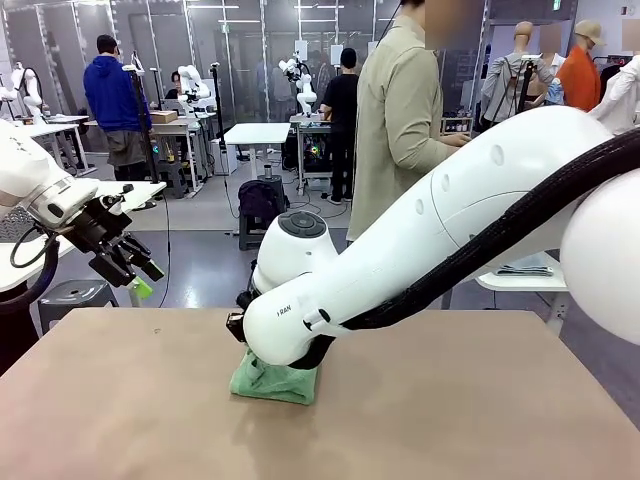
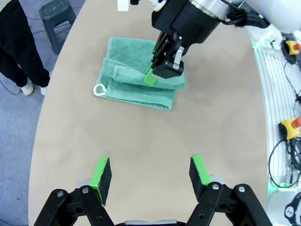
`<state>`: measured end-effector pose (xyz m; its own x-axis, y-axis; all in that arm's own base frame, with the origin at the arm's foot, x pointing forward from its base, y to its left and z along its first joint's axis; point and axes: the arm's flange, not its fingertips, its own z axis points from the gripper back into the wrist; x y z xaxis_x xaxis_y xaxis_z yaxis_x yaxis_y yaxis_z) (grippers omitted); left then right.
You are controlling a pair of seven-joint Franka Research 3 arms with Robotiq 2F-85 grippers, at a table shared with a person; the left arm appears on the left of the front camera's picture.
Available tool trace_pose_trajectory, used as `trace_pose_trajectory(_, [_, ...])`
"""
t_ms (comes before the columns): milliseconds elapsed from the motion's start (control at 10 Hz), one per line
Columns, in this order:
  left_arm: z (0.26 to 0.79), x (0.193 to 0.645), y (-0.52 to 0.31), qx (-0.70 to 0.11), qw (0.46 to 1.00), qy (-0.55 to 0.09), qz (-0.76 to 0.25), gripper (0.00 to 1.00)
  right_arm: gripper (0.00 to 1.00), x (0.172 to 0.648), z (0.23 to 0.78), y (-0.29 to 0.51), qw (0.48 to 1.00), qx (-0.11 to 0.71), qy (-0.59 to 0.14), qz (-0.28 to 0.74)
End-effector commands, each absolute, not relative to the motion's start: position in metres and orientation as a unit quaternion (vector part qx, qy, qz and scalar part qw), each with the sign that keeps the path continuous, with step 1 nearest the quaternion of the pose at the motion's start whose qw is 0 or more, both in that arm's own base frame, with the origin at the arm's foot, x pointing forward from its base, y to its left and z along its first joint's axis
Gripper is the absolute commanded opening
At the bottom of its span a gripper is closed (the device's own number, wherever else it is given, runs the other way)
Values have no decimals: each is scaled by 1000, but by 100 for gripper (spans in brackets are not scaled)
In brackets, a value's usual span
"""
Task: Fold the towels and place them in the basket.
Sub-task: When a person lays out a Towel with hook on the table, fold it in half twice.
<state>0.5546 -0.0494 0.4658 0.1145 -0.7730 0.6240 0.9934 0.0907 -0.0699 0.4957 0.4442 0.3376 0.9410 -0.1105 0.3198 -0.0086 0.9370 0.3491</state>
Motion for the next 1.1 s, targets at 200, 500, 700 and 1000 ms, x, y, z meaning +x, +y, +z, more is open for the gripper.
trace_pose_trajectory(200, [466,555,-50,-247,710,-222,-621,84,42,490,334,437,954,213,-203,-51])
trace_pose_trajectory(500, [466,555,-50,-247,710,-222,-621,84,48,479,347,427,940,251,-227,-41])
trace_pose_trajectory(700, [466,555,-50,-247,710,-222,-621,84,48,473,373,410,955,215,-194,-57])
trace_pose_trajectory(1000, [466,555,-50,-247,710,-222,-621,84,48,455,433,376,974,144,-156,-81])
